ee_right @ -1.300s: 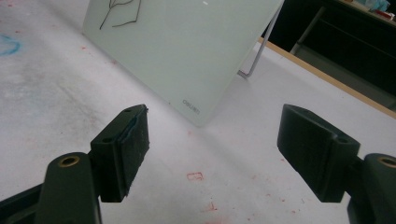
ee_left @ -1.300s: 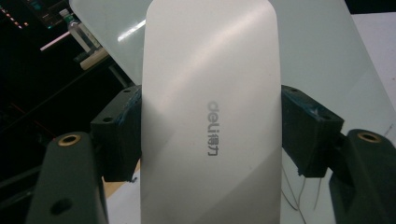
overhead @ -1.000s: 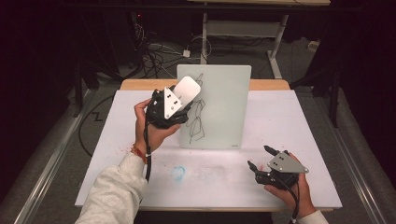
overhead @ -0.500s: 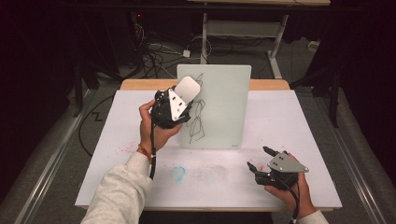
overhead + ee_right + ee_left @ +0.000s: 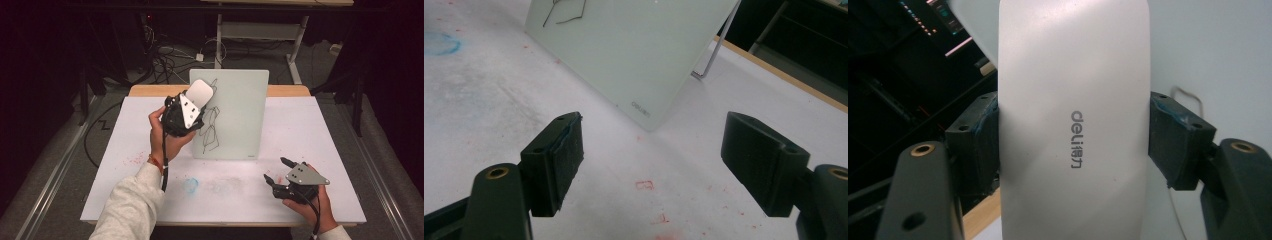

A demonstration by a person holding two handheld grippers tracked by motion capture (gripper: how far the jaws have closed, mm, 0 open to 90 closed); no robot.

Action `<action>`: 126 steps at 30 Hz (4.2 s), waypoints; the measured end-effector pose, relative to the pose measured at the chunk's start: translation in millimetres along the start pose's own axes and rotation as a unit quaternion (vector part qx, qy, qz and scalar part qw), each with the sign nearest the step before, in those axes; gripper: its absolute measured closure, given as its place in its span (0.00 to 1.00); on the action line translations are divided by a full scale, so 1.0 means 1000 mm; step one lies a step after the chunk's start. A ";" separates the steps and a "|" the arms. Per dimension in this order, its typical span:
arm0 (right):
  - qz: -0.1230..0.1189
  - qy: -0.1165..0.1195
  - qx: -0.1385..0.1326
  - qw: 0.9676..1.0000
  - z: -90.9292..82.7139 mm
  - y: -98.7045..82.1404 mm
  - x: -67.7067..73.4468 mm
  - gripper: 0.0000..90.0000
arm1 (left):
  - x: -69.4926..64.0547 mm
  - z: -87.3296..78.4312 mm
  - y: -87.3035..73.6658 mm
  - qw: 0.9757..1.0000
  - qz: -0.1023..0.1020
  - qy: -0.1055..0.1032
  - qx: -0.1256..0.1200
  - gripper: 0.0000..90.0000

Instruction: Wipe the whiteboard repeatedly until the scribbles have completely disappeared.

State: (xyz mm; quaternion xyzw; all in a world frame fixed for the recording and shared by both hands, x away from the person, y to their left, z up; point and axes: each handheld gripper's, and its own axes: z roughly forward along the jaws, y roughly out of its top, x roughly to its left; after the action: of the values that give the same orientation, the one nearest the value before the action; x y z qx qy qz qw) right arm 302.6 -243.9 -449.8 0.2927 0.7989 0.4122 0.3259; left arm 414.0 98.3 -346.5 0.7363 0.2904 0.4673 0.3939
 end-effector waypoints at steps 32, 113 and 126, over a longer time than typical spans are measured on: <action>0.003 -0.022 -0.002 1.000 -0.002 0.000 -0.002 0.29 | -0.049 0.008 -0.005 0.998 0.063 -0.004 0.018 0.32; 0.002 -0.027 0.000 1.000 -0.004 0.000 -0.002 0.29 | -0.030 0.014 0.022 0.998 0.051 0.020 0.009 0.32; 0.002 -0.025 0.002 1.000 -0.003 0.000 -0.001 0.29 | -0.062 0.015 0.003 0.996 0.082 0.009 0.020 0.32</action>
State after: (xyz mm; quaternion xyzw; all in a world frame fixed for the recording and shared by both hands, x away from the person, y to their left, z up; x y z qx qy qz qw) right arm 300.8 -245.8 -448.3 0.3045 0.7908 0.4040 0.3444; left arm 403.1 42.6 -376.0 0.7611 0.2420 0.4990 0.3363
